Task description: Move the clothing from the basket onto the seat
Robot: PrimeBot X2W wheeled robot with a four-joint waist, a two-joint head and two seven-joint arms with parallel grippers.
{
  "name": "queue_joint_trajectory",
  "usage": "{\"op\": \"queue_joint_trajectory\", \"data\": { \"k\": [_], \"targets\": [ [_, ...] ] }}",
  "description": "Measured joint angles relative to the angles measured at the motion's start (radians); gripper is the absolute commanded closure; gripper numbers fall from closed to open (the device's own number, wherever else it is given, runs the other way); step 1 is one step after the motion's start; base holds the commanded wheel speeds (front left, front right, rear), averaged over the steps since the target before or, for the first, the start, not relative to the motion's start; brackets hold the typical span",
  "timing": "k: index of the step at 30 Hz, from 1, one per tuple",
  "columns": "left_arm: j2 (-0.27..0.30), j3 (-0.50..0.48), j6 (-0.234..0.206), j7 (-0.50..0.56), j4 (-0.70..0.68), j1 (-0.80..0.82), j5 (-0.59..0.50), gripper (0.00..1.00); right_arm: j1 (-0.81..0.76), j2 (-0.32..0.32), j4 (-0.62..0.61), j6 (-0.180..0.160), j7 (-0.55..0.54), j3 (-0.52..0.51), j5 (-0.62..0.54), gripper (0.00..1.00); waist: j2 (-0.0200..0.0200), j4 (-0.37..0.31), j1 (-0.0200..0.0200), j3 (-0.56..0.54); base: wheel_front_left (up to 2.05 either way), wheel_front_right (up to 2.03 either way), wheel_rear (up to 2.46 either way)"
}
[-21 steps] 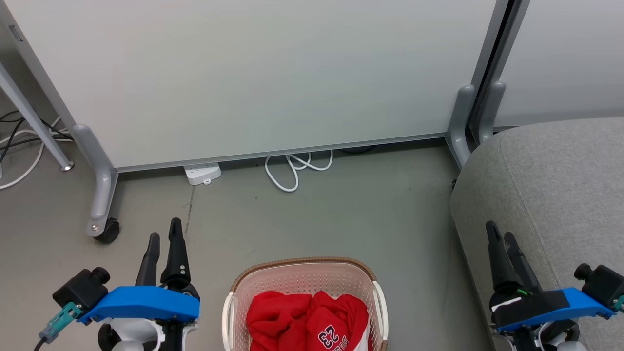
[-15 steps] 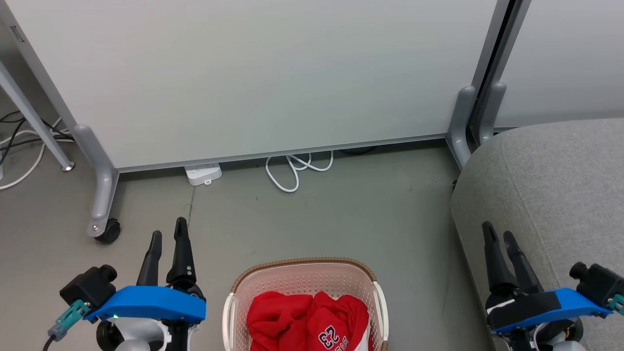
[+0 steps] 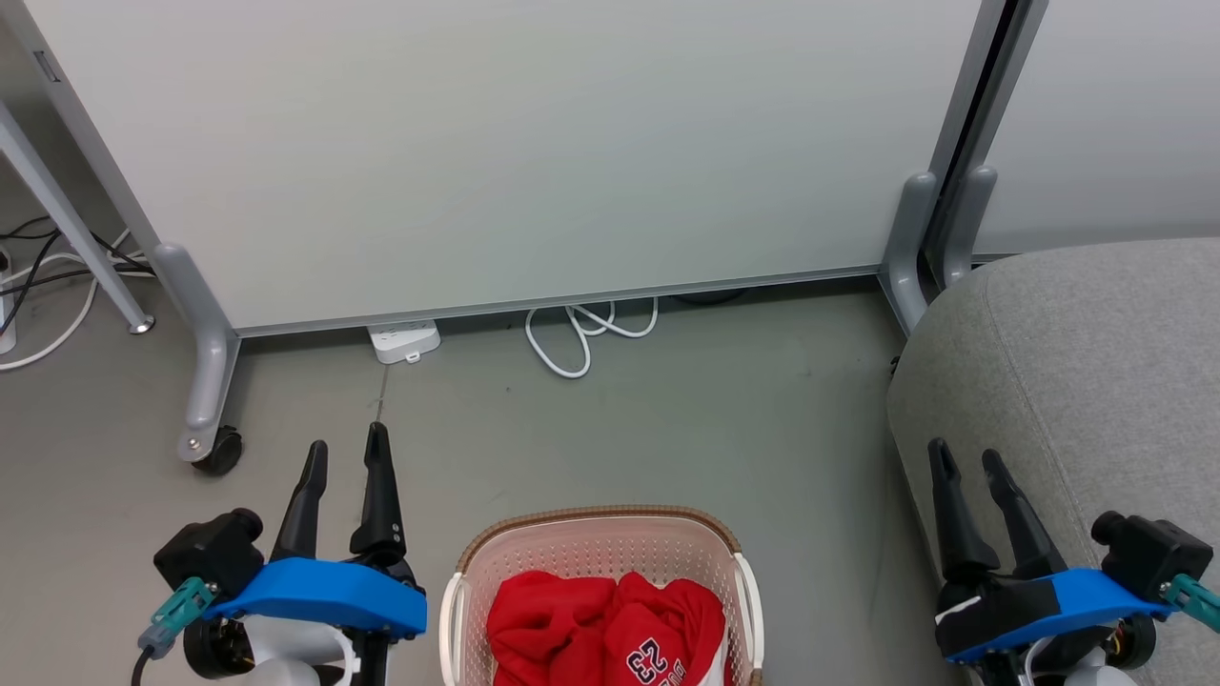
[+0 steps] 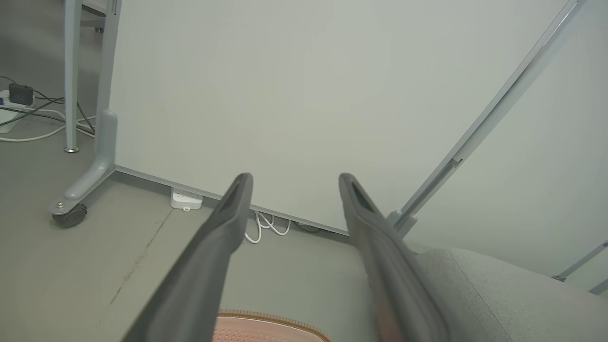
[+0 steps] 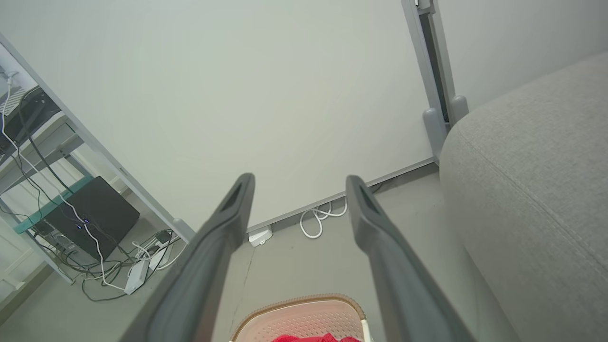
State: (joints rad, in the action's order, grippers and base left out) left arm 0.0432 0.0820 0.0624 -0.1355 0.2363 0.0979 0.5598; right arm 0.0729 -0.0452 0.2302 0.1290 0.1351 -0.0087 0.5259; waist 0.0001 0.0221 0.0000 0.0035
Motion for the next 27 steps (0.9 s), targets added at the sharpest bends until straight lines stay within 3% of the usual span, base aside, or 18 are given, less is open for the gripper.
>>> {"op": "queue_joint_trajectory", "data": {
  "k": [27],
  "targets": [
    [0.003, 0.040, 0.006, -0.064, 0.043, 0.006, -0.258, 0.00, 0.000, 0.000, 0.009, 0.000, 0.064, 0.014, -0.292, 0.00, 0.0000, 0.007, 0.0000, -0.006, 0.00, 0.00, 0.00]
  ]
}}
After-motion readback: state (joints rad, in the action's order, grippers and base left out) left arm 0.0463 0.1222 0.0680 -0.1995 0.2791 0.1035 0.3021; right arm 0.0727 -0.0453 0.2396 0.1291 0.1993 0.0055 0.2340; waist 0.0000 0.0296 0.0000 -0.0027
